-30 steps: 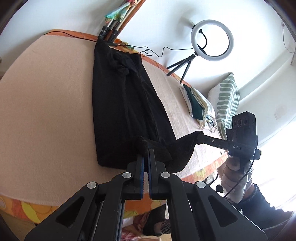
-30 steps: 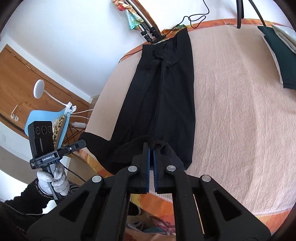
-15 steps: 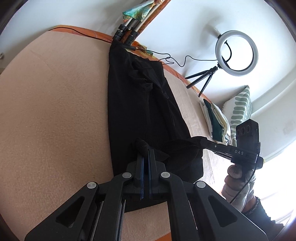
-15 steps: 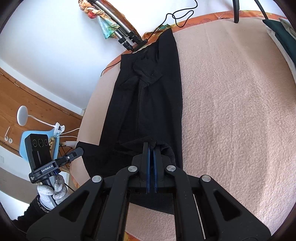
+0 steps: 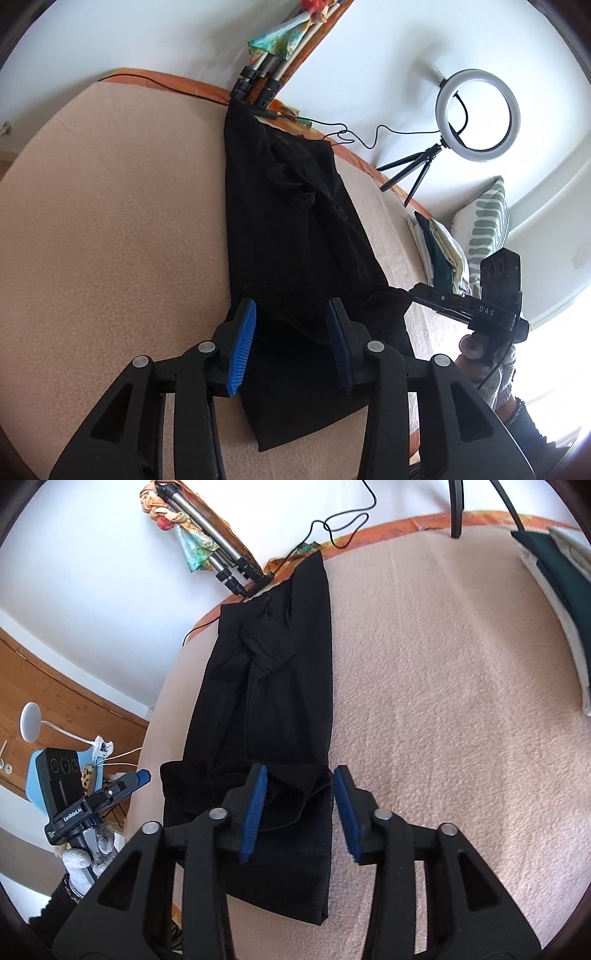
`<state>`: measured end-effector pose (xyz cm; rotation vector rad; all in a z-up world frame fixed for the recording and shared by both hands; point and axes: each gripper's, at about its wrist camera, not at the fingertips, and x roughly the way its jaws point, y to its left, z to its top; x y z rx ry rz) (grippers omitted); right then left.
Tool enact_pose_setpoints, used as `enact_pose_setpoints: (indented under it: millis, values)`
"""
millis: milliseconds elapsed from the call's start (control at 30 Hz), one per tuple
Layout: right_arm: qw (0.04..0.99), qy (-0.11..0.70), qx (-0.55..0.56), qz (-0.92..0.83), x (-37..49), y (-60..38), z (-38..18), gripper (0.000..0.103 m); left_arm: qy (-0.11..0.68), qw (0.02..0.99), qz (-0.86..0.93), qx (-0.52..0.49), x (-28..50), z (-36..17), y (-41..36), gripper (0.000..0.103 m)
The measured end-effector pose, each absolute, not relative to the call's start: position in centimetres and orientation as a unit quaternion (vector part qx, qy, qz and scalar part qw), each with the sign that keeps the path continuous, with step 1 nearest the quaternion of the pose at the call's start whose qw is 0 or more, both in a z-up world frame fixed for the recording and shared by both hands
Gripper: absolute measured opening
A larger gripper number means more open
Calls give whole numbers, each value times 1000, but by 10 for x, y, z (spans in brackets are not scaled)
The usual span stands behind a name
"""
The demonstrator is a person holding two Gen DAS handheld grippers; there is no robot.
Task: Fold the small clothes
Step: 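Open both grippers and release the strip's hem end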
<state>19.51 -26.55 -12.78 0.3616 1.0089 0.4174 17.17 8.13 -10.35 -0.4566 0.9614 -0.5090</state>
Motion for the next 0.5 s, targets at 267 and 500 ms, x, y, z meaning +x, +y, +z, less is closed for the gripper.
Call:
enact_pose_setpoints:
  millis: [267,500]
  values:
    - [815,486,89,303,165,-233,-123,38,476,820,-290,-125,145,-107,54,35]
    - [789,519,27,327,166,-191,-154,32,509,801,-296,-110,156,-130,35,32]
